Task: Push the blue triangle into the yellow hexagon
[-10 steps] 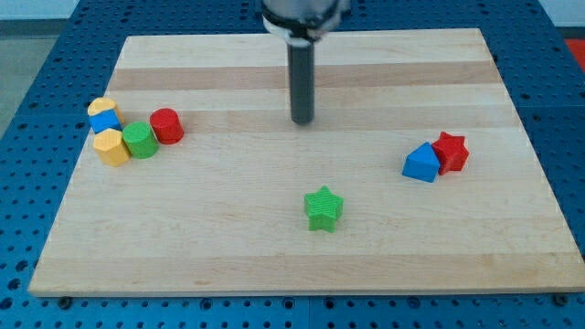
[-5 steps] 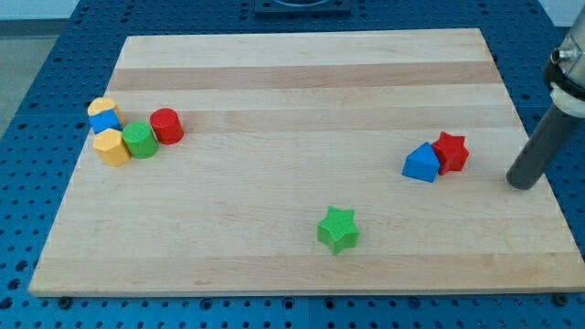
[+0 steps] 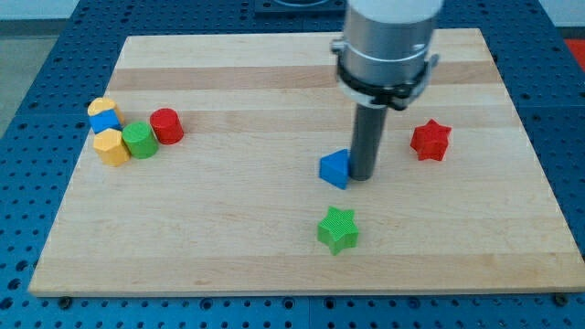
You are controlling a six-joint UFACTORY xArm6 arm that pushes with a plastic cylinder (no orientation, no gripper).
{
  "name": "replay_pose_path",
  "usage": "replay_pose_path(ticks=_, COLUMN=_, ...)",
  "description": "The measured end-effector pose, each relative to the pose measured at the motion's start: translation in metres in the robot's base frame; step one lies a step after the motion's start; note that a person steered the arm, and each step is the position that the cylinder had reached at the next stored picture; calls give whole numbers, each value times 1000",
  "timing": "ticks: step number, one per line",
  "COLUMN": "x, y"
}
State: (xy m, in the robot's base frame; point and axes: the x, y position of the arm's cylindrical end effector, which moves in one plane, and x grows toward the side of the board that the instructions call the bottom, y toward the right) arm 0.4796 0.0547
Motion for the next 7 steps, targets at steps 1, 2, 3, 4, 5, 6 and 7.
replay_pose_path(ticks=1, x=10, y=-41)
replay_pose_path(ticks=2, x=17, y=-80)
replay_pose_path(ticks=3, x=18, y=-124)
replay_pose_path(ticks=4, x=10, y=-134)
replay_pose_path(ticks=5, x=-4, y=-96)
replay_pose_path(ticks=6, x=-21, y=-47)
replay_pose_path(ticks=7, x=-29, y=-81)
